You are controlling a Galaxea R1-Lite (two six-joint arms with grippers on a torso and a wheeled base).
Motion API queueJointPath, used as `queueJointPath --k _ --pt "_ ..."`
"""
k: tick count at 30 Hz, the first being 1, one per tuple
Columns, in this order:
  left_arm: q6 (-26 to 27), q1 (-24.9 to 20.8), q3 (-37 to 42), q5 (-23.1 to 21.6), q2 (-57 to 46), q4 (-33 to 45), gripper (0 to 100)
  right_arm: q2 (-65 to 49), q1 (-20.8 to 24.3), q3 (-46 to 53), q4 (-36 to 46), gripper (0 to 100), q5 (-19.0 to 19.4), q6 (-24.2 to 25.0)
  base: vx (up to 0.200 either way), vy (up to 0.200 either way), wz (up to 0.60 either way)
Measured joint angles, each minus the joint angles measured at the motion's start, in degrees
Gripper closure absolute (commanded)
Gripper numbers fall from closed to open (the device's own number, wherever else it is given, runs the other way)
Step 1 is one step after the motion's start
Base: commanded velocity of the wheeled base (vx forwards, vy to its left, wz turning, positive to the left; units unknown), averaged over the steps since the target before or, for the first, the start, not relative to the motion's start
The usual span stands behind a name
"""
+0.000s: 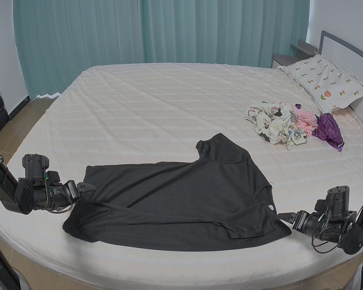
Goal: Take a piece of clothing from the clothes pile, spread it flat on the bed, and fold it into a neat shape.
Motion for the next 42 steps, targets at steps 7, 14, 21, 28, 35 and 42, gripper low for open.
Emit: queueJointPath --k 7,14,21,28,35,42 --pt "1.32 -0.80 -0.22 0.32 0.02 2.30 0 -0.33 -0.16 -0.02 -0.33 0 0.00 -0.07 0.000 0.000 0.00" --pt "2.44 -1.33 -2.07 1.15 0.22 5.10 100 -0.39 0.66 -0.16 -0.39 0 0.02 0.15 0.000 0.000 0.00" --pt "3.25 -1.79 -3.47 4.12 1.38 7.36 100 -0.55 2.26 -0.85 -2.22 0 0.00 0.26 0.000 0.000 0.00" --pt "2.85 -1.35 -3.62 4.78 1.71 7.47 100 1.01 3.67 -3.17 -6.40 0 0.27 -0.16 0.000 0.000 0.00" --pt "-4.75 -1.13 -3.51 8.56 0.34 7.63 100 4.72 4.57 -7.55 -6.74 0 4.60 -2.18 0.000 0.000 0.00" --pt "-6.16 -1.02 -3.30 10.45 -0.68 7.67 100 9.51 4.78 -13.36 -6.40 0 6.35 -3.74 0.000 0.000 0.00"
